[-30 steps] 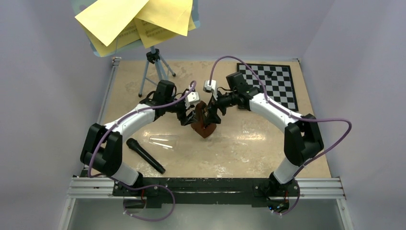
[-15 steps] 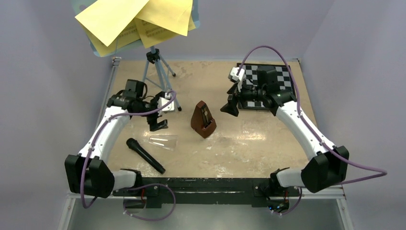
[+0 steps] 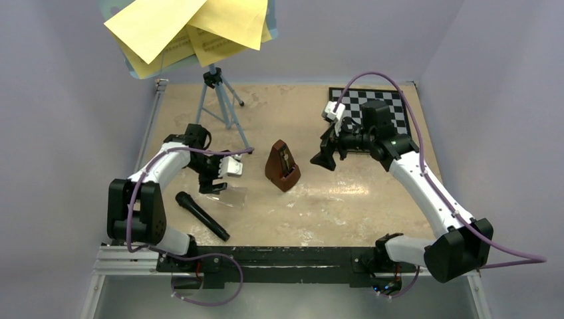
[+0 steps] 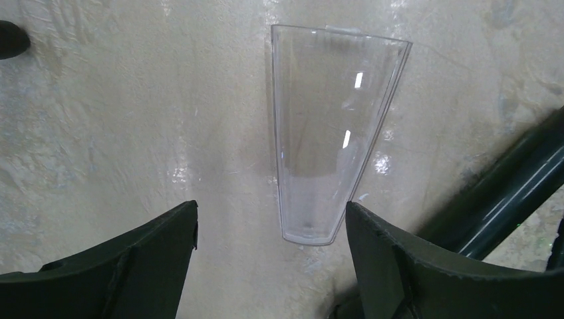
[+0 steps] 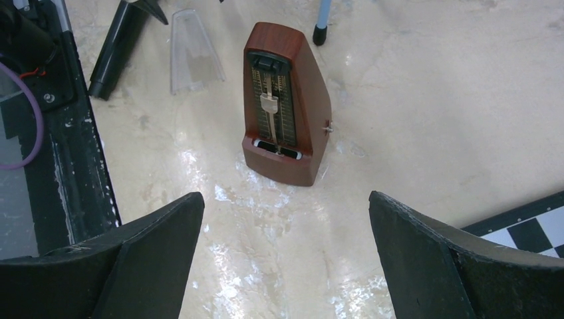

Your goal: Pack up the instrument practice props

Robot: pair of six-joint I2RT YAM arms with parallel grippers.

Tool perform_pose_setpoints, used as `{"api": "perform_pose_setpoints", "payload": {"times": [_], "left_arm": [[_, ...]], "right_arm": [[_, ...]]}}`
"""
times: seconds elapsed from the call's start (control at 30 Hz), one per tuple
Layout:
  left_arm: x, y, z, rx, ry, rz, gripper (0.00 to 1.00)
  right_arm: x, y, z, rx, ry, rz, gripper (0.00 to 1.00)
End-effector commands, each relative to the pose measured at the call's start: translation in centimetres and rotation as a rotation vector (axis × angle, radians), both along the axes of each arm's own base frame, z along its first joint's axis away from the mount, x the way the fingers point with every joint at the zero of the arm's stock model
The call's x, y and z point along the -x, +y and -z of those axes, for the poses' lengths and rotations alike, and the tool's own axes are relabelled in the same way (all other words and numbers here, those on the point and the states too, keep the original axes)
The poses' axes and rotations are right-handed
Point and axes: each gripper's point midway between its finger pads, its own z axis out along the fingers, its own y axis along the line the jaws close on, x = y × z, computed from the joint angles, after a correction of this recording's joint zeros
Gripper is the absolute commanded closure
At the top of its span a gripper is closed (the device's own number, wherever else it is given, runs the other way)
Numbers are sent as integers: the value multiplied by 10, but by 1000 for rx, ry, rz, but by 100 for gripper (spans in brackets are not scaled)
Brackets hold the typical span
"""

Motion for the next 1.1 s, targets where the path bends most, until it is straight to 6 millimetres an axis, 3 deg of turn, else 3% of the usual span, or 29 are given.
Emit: {"api": "perform_pose_setpoints", "payload": {"times": [0.0, 0.17, 0.47, 0.7, 0.93, 1.07], "left_arm": [[-7, 3, 11, -31, -44, 91, 15], [8, 9, 22, -64, -37, 165, 16], [5, 24, 47, -156, -81, 164, 17], [17, 27, 58, -165, -74, 187, 24], [24, 29, 57, -172, -54, 163, 44], [20, 25, 44, -149, -53, 117, 54]], "right_arm": [[6, -5, -8, -5, -15, 24, 1], [8, -7, -11, 5, -14, 25, 1], [1, -4, -14, 2, -7, 31, 1], [-5, -3, -11, 5, -2, 37, 1], [-2, -4, -15, 15, -10, 29, 1], [0, -7, -22, 30, -41, 12, 1]]}}
